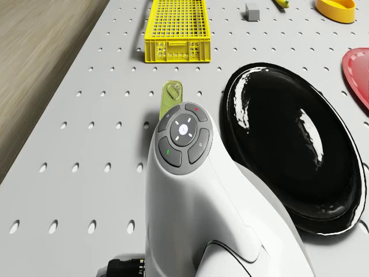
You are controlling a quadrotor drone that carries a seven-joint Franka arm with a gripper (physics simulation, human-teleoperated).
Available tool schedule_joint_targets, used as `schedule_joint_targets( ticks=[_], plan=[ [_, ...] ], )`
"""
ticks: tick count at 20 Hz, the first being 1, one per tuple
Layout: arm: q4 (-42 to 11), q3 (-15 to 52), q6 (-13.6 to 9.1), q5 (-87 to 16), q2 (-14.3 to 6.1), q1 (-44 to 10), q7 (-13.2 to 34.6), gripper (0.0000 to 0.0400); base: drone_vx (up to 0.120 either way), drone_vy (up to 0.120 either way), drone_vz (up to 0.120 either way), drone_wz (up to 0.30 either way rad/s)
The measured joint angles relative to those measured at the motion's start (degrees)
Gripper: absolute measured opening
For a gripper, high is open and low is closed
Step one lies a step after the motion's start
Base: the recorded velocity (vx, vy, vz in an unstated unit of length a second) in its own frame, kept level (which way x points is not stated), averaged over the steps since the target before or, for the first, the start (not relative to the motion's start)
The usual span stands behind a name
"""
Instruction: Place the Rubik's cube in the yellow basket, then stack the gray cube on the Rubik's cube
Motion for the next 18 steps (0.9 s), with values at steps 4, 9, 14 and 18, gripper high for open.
schedule_joint_targets(
  ticks=[4,9,14,18],
  plan=[
    [0.2,-0.6,1.2,-0.4,-1.0,-0.1,0.1,0.04,0.0,0.0,-0.03,0.0],
    [0.6,-2.9,3.3,-2.2,-2.5,0.2,-0.5,0.04,0.0,0.0,0.0,0.0],
    [1.2,-5.3,5.4,-4.2,-3.8,0.5,-1.0,0.04,0.0,0.0,0.0,0.0],
    [1.6,-6.4,6.5,-5.1,-4.4,0.4,-1.1,0.0389,0.0,0.0,0.0,0.0]
  ],
)
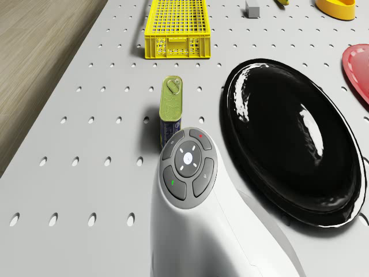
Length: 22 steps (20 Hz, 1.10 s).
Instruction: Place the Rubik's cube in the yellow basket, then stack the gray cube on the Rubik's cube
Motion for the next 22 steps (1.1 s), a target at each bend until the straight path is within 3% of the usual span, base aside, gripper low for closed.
schedule_joint_targets(
  ticks=[5,13,17,22],
  plan=[
    [0.2,-0.5,0.8,-0.3,-0.6,-0.2,0.0,0.0343,0.0,0.0,0.0,0.0],
    [0.0,0.8,1.0,1.1,-1.2,-0.4,0.4,0.0327,0.0,0.0,0.0,0.0],
    [-0.6,3.4,0.4,3.7,-1.4,-0.5,0.8,0.0324,0.0,0.0,0.12,0.0],
    [-0.8,5.2,0.4,5.7,-1.9,-0.7,1.1,0.0322,0.12,0.0,0.12,0.0]
  ],
)
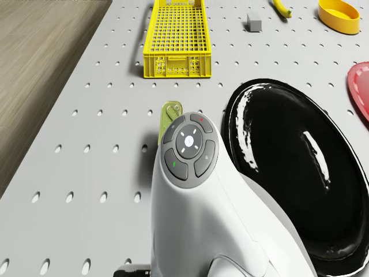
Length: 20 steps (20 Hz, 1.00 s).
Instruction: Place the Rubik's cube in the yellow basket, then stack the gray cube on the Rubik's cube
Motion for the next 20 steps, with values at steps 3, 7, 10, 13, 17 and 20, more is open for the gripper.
schedule_joint_targets(
  ticks=[3,7,10,13,17,20],
  plan=[
    [0.0,0.5,0.3,0.6,-0.4,-0.1,0.1,0.0322,0.12,0.0,0.12,0.0],
    [0.0,0.9,0.7,1.2,-1.0,-0.3,0.3,0.0321,0.12,0.0,0.04,0.0],
    [0.0,1.1,1.1,1.4,-1.4,-0.4,0.4,0.0321,0.12,0.0,0.0,0.0],
    [0.0,1.2,1.5,1.7,-1.8,-0.5,0.5,0.0321,0.12,0.0,0.0,0.0],
    [0.0,1.3,2.0,1.9,-2.3,-0.7,0.6,0.0321,0.12,0.1,0.0,0.0],
    [0.0,1.4,2.3,2.1,-2.7,-0.8,0.7,0.0321,0.12,0.12,0.0,0.0]
  ],
)
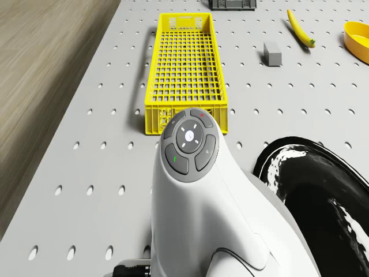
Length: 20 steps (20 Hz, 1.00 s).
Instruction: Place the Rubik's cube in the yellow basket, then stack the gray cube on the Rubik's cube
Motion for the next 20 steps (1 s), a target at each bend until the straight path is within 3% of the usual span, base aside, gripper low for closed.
schedule_joint_targets(
  ticks=[2,20],
  plan=[
    [0.0,0.0,0.2,0.1,-0.3,-0.1,0.1,0.0321,0.12,0.12,0.0,0.0],
    [0.1,0.4,2.1,1.0,-2.2,-0.6,0.5,0.0321,0.12,0.0,0.0,0.0]
  ],
)
